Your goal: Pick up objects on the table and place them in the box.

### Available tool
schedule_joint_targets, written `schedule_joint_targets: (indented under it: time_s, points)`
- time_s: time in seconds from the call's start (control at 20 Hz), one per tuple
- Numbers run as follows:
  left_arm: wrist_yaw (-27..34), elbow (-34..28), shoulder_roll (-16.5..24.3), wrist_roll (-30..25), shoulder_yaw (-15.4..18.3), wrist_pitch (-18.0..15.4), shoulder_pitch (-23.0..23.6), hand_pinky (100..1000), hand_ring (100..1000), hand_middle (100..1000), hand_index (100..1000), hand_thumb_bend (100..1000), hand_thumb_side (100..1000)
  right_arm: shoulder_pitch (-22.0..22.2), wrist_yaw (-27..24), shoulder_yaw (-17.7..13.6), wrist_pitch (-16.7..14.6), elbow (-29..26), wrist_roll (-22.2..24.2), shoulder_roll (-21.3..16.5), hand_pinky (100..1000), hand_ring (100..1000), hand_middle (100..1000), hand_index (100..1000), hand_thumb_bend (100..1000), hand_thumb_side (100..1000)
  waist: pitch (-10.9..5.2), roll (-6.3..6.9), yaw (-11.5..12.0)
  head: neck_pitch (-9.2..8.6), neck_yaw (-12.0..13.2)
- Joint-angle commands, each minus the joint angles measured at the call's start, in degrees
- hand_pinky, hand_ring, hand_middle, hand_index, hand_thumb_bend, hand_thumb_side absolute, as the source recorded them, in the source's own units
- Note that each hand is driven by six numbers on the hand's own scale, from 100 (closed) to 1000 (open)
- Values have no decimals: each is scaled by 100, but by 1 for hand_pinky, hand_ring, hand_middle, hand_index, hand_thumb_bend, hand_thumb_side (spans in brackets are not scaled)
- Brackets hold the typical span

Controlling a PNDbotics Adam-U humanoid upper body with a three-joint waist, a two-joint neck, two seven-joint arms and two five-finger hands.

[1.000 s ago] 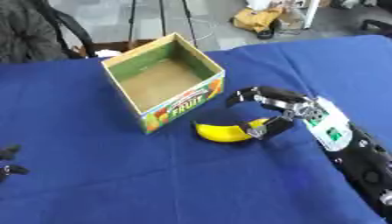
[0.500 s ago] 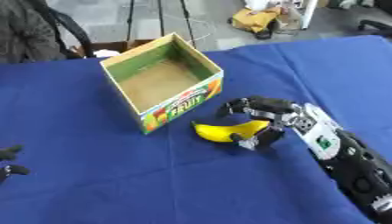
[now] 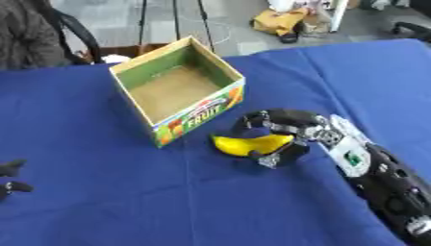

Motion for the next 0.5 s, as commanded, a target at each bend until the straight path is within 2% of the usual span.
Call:
schedule_joint_targets:
  time_s: [0.05,0.15,0.5]
  points:
    - [-15,-69,63,-8,-7,-2,-27,488,761,484,551,255,1000,-56,323,-107,-1479,-25,1381,-59,847,828,839,877,100,370,-90,-12,-3,-7,-14]
    - [-17,-69,61,-9,-7,1,-29,489,761,484,551,256,1000,-52,581,-140,-1479,34,1263,-60,849,829,840,879,100,386,-88,-15,-10,-12,-8]
    - [-19,-70,58,-8,-5,-2,-23,489,762,484,551,255,1000,-49,1373,-221,-1479,267,652,-47,832,815,819,864,100,346,-89,-6,-14,-11,-5]
